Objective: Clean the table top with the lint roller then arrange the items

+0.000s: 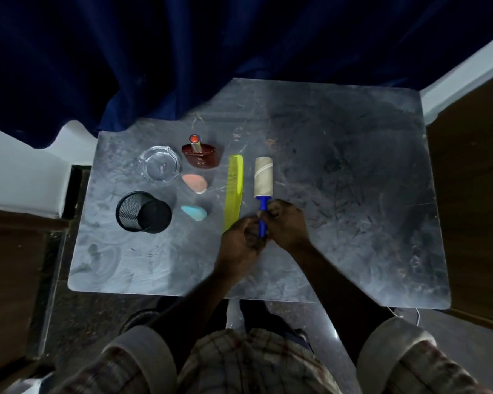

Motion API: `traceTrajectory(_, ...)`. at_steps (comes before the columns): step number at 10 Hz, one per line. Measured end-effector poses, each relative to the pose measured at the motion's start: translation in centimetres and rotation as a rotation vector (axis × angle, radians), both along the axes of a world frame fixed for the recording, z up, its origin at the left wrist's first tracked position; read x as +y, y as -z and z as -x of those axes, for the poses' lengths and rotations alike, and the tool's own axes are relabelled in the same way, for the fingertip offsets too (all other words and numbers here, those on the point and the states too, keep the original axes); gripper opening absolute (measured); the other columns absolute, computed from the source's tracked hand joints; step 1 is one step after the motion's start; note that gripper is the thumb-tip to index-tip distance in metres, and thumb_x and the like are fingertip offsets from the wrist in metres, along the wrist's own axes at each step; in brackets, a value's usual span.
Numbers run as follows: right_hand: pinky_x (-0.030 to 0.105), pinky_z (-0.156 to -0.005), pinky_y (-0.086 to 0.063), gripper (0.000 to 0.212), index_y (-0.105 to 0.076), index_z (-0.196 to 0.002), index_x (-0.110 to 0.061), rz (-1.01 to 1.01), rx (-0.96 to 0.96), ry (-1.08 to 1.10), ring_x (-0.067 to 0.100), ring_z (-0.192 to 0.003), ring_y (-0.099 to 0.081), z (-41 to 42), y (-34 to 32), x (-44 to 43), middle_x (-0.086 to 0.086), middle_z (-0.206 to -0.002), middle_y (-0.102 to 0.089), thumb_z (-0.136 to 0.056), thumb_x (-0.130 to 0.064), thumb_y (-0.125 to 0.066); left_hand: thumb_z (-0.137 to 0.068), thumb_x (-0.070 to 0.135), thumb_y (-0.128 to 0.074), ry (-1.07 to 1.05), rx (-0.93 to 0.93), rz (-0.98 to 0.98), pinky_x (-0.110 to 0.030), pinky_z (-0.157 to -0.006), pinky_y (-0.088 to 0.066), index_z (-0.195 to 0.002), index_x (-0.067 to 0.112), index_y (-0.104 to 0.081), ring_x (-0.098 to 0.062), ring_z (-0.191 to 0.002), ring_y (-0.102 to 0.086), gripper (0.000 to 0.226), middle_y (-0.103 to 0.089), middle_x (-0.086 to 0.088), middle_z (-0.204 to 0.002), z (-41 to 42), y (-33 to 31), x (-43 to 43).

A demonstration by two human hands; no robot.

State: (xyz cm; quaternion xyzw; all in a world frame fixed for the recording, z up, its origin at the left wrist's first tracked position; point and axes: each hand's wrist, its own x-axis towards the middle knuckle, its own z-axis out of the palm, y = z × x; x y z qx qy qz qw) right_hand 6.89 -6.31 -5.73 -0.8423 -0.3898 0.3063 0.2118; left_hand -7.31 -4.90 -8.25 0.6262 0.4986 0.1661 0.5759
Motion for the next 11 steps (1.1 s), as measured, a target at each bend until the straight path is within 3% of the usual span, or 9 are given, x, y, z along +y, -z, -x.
traceTrajectory(1, 0.036, -0.082, -0.055, 0.025, -0.072, -0.094, -0.007, 0.012, 0.001, 0.015, 0.031, -0.089, -0.074, 1.3, 0.2, 0.4, 0.014, -0.093, -0.078, -0.093, -0.032, -0.072, -0.077, 0.017, -0.085, -0.027, 0.018, 0.011, -0.019, -0.084, -0.059, -0.107, 0.046, -0.07, 0.005, -0.087, -0.074, 0.045, -0.078, 0.025, -0.093, 1.3, -0.2, 0.0)
traceTrajectory(2, 0.041, -0.085, -0.056, 0.027, -0.072, -0.096, -0.008, 0.04, -0.016, 0.021, 0.032, -0.092, -0.074, 1.6, 0.1, 0.6, 0.014, -0.096, -0.078, -0.093, -0.034, -0.071, -0.074, 0.037, -0.083, -0.013, 0.04, -0.008, -0.014, -0.083, -0.058, -0.107, 0.053, -0.069, 0.008, -0.089, -0.073, 0.04, -0.076, 0.031, -0.095, 1.4, -0.8, 0.1)
traceTrajectory(3, 0.037, -0.084, -0.057, 0.03, -0.073, -0.099, -0.01, 0.069, -0.055, 0.018, 0.03, -0.092, -0.074, 1.4, 0.0, 0.5, 0.012, -0.097, -0.078, -0.093, -0.04, -0.07, -0.069, 0.055, -0.074, -0.005, 0.087, -0.057, -0.032, -0.086, -0.063, -0.11, 0.033, -0.073, -0.006, -0.09, -0.077, 0.047, -0.081, 0.012, -0.095, 1.2, -1.2, 0.3)
traceTrajectory(4, 0.036, -0.082, -0.059, 0.034, -0.073, -0.1, -0.013, 0.089, -0.07, 0.06, 0.028, -0.09, -0.075, 1.5, -0.3, 0.5, 0.01, -0.096, -0.078, -0.09, -0.046, -0.071, -0.069, 0.055, -0.07, 0.022, 0.124, -0.104, -0.042, -0.081, -0.063, -0.103, 0.025, -0.074, -0.017, -0.086, -0.077, 0.046, -0.08, 0.005, -0.091, 1.1, -1.8, 0.5)
traceTrajectory(5, 0.035, -0.081, -0.058, 0.038, -0.073, -0.103, -0.014, 0.112, -0.073, 0.09, 0.028, -0.092, -0.075, 1.7, -0.4, 0.7, 0.009, -0.097, -0.078, -0.088, -0.049, -0.072, -0.071, 0.055, -0.062, 0.038, 0.154, -0.19, -0.041, -0.077, -0.062, -0.096, 0.024, -0.073, -0.016, -0.082, -0.075, 0.042, -0.079, 0.006, -0.086, 1.1, -2.1, 0.9)
traceTrajectory(6, 0.035, -0.082, -0.058, 0.04, -0.073, -0.104, -0.015, 0.127, -0.074, 0.109, 0.027, -0.095, -0.074, 1.8, -0.7, 0.7, 0.008, -0.1, -0.078, -0.087, -0.051, -0.073, -0.072, 0.055, -0.064, 0.051, 0.151, -0.17, -0.039, -0.08, -0.063, -0.102, 0.026, -0.074, -0.013, -0.085, -0.075, 0.043, -0.08, 0.008, -0.09, 1.3, -2.4, 1.2)
traceTrajectory(7, 0.038, -0.084, -0.06, 0.042, -0.072, -0.106, -0.017, 0.138, -0.065, 0.129, 0.027, -0.097, -0.074, 1.8, -0.7, 0.7, 0.007, -0.102, -0.078, -0.085, -0.054, -0.074, -0.08, 0.041, -0.074, 0.084, 0.155, -0.161, -0.043, -0.084, -0.063, -0.108, 0.024, -0.073, -0.017, -0.09, -0.075, 0.033, -0.08, 0.004, -0.095, 1.5, -2.1, 1.4)
traceTrajectory(10, 0.042, -0.083, -0.062, 0.05, -0.066, -0.11, -0.012, 0.095, -0.091, 0.189, 0.029, -0.097, -0.074, 2.4, -1.6, 0.6, 0.009, -0.106, -0.076, -0.087, -0.056, -0.071, -0.081, 0.031, -0.086, 0.102, 0.131, -0.211, -0.04, -0.088, -0.064, -0.139, 0.022, -0.062, -0.015, -0.101, -0.074, 0.063, -0.075, 0.0, -0.12, 2.2, -2.0, 1.8)
traceTrajectory(11, 0.037, -0.083, -0.058, 0.05, -0.062, -0.113, -0.013, 0.043, -0.109, 0.264, 0.03, -0.101, -0.073, 2.7, -1.9, 0.5, 0.01, -0.106, -0.076, -0.089, -0.057, -0.069, -0.081, 0.028, -0.087, 0.109, 0.108, -0.204, -0.037, -0.087, -0.065, -0.142, 0.02, -0.058, -0.011, -0.103, -0.073, 0.068, -0.073, 0.001, -0.124, 2.3, -1.7, 2.0)
